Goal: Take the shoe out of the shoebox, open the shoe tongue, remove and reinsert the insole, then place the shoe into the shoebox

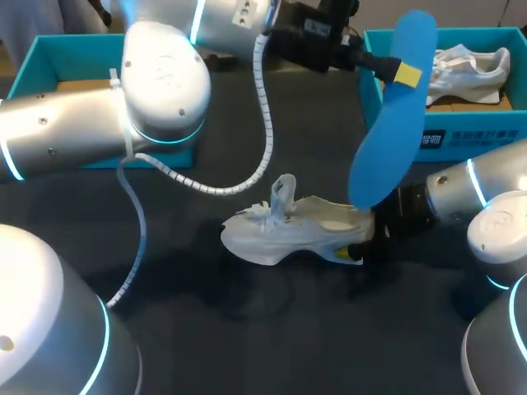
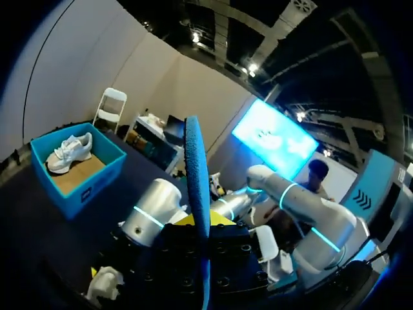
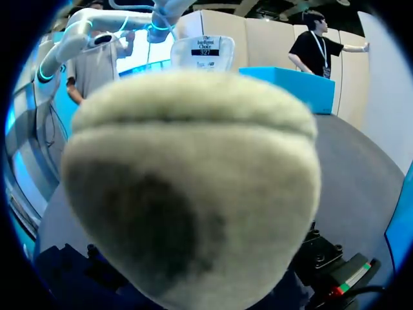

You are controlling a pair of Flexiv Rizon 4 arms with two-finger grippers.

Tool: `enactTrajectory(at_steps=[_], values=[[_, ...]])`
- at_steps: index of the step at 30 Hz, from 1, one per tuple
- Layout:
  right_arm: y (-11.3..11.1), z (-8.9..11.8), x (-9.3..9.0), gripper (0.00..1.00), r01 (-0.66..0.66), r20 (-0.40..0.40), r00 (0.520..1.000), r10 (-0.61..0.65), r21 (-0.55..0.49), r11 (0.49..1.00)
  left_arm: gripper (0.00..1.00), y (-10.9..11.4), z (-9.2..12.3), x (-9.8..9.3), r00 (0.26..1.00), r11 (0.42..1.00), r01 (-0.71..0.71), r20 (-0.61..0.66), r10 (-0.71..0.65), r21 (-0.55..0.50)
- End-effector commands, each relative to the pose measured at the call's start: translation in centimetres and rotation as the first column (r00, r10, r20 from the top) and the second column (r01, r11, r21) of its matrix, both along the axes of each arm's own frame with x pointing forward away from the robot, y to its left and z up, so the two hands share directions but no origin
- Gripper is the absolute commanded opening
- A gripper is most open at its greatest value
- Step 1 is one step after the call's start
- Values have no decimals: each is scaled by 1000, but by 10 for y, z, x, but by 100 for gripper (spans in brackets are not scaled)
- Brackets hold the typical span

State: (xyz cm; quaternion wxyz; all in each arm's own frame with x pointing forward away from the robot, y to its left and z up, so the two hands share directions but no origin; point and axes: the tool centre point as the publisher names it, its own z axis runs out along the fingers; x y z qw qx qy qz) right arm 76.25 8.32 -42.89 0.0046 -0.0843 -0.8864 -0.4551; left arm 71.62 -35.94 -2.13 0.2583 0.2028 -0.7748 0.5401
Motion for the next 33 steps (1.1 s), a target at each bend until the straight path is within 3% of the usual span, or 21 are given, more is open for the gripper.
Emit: enactTrajectory(at_steps=[1,9,15,33], values=[[2,-3,0,0,2,-1,1000,-2,-6,1000,0,22,-1,-8,995,999,16,-95,-20,-42],[2,-3,0,0,2,-1,1000,-2,-6,1000,0,45,-2,-20,982,994,16,-184,-35,-108],[2,-3,0,0,2,-1,1000,-2,-6,1000,0,63,12,-27,977,986,12,-210,-47,-164],[2,-3,0,0,2,-1,1000,-2,-6,1000,0,63,12,-27,977,986,12,-210,-47,-164]])
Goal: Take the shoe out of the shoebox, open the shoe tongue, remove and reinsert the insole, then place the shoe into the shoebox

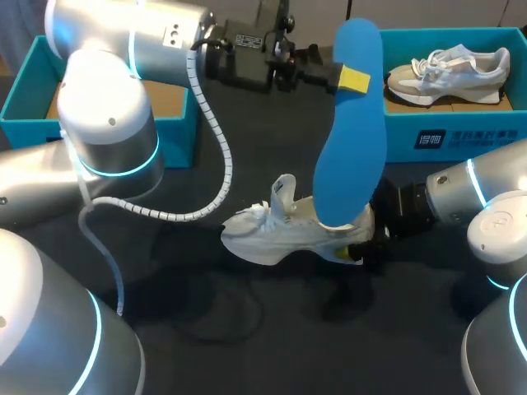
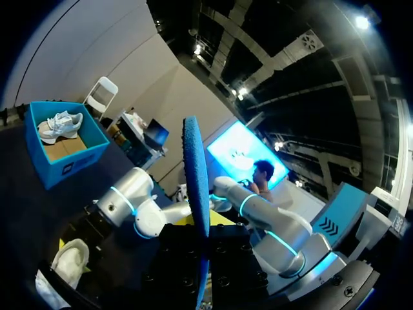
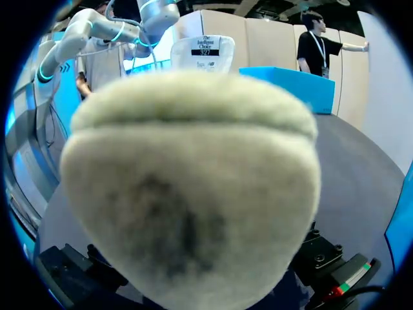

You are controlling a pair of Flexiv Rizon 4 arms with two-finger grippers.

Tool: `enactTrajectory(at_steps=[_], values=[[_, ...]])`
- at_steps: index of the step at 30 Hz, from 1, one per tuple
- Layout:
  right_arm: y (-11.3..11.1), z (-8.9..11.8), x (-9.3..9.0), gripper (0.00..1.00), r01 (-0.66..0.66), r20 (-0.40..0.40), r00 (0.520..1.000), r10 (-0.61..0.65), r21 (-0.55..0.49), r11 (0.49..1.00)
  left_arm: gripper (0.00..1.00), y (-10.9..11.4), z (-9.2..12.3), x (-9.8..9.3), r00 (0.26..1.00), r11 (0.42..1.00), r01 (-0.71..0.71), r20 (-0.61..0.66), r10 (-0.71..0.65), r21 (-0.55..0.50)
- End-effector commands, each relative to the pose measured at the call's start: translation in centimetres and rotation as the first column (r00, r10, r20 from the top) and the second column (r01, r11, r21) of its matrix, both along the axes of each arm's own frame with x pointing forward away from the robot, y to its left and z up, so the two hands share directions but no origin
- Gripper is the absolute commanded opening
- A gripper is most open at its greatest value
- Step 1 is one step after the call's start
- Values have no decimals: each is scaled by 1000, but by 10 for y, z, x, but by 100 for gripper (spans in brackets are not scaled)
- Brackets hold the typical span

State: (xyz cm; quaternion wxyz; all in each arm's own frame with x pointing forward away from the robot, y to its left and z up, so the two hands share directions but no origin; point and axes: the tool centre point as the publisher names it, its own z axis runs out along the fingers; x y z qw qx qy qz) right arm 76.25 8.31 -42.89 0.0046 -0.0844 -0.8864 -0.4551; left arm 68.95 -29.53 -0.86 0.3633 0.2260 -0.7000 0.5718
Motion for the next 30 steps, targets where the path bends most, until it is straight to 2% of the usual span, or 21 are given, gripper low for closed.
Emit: enactTrajectory(at_steps=[1,6,13,16,24,30], values=[[2,-3,0,0,2,-1,1000,-2,-6,1000,0,-1,-1,0,1000,1000,-1,0,1,-2],[2,-3,0,0,2,-1,1000,-2,-6,1000,0,3,2,-21,996,999,40,-79,-42,-24],[2,-3,0,0,2,-1,1000,-2,-6,1000,0,10,11,-47,998,999,33,-58,-35,-32],[2,-3,0,0,2,-1,1000,-2,-6,1000,0,12,14,-54,1000,1000,6,-24,-6,-17],[2,-3,0,0,2,-1,1000,-2,-6,1000,0,16,19,-72,995,999,1,-99,-5,-44],[2,-3,0,0,2,-1,1000,-2,-6,1000,0,15,17,-78,992,999,17,-127,-22,-45]])
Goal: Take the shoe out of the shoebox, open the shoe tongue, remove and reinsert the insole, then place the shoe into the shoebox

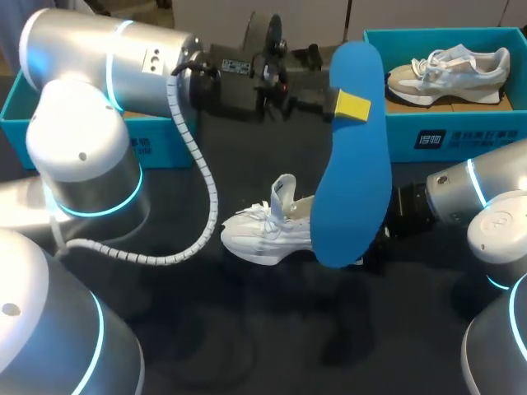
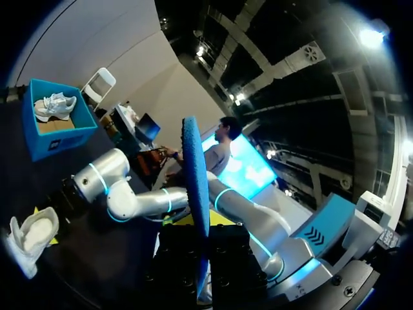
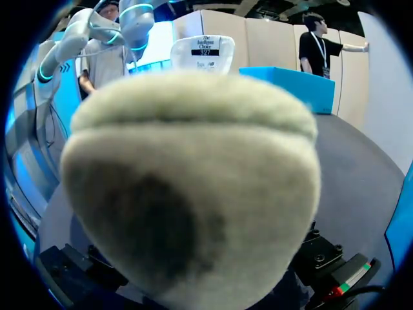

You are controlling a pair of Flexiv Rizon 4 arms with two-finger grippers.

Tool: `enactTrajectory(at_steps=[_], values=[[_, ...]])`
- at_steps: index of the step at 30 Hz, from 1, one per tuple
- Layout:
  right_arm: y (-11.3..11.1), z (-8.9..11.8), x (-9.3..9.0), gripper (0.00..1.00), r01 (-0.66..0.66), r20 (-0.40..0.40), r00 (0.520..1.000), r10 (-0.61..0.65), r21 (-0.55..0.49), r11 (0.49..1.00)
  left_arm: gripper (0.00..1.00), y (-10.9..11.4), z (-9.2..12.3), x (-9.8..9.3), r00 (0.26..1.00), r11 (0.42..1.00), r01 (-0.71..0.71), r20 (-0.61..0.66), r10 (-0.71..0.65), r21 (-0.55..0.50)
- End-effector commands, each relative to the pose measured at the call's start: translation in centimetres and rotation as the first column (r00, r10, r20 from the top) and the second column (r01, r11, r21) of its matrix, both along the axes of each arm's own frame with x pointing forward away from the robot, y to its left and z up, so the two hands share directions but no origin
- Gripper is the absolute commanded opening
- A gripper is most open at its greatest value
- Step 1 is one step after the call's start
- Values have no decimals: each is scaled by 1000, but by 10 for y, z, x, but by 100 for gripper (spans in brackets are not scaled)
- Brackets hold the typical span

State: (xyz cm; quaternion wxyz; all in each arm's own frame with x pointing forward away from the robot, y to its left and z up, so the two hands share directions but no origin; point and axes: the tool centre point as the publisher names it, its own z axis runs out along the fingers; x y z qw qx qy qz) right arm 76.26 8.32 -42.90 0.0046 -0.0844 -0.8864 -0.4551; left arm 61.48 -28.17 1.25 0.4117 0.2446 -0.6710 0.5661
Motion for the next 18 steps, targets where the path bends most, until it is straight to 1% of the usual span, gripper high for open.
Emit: enactTrajectory(at_steps=[1,18], values=[[2,-3,0,0,2,-1,1000,-2,-6,1000,0,2,-5,-4,1000,1000,2,-29,-2,-9],[2,-3,0,0,2,-1,1000,-2,-6,1000,0,2,-5,-5,1000,1000,-9,-27,9,-10]])
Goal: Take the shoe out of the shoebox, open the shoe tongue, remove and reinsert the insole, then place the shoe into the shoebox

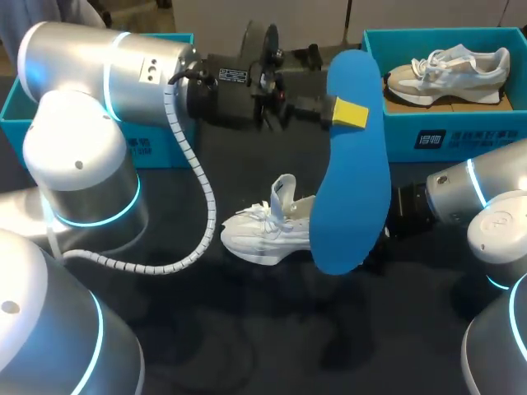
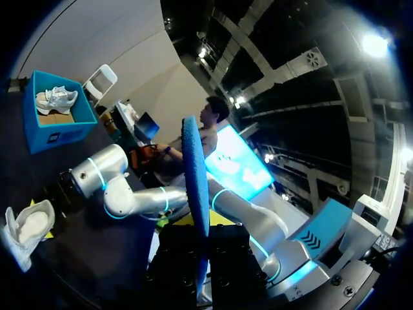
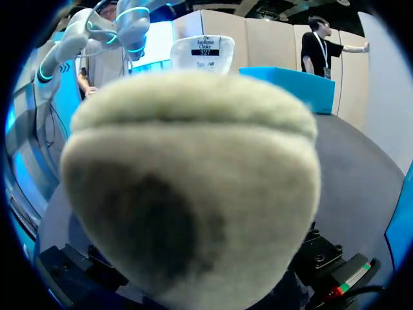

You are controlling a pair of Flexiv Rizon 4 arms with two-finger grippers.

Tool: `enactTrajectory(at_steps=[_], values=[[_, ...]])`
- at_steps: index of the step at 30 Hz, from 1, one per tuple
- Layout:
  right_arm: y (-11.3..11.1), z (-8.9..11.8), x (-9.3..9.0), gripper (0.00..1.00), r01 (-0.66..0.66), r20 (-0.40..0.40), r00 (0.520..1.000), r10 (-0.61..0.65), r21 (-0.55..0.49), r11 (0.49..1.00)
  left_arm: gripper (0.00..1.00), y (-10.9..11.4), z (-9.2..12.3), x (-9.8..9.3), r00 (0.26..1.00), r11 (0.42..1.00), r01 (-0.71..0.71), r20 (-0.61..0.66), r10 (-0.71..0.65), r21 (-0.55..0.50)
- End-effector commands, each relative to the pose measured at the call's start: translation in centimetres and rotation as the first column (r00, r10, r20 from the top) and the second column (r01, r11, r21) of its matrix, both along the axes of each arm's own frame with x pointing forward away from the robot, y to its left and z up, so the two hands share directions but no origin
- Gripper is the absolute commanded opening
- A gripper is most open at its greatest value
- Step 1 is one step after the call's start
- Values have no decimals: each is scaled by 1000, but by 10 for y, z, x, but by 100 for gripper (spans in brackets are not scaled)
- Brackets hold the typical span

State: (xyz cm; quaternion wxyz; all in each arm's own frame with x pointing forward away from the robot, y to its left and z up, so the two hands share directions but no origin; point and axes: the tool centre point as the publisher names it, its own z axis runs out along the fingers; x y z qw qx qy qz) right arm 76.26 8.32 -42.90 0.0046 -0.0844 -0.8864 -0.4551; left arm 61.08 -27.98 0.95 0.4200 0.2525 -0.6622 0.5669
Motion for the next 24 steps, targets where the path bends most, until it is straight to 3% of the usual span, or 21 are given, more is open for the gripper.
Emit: enactTrajectory(at_steps=[1,13,14,15,16,24], values=[[2,-3,0,0,2,-1,1000,-2,-6,1000,0,0,-2,-1,1000,1000,-3,0,3,-2],[2,-3,0,0,2,-1,1000,-2,-6,1000,0,0,-2,-1,1000,1000,-3,0,3,-2],[2,-3,0,10,2,-1,1000,-2,-6,1000,0,0,-2,-1,1000,1000,-3,0,3,-2],[2,-3,0,44,2,-1,1000,-2,-6,1000,0,0,-2,-1,1000,1000,-3,0,3,-2],[2,-3,0,100,2,-1,1000,-2,-6,1000,0,0,-2,-1,1000,1000,-3,0,3,-2],[2,0,0,100,2,8,1000,-2,0,1000,0,0,-2,-1,1000,1000,-3,0,3,-2]])
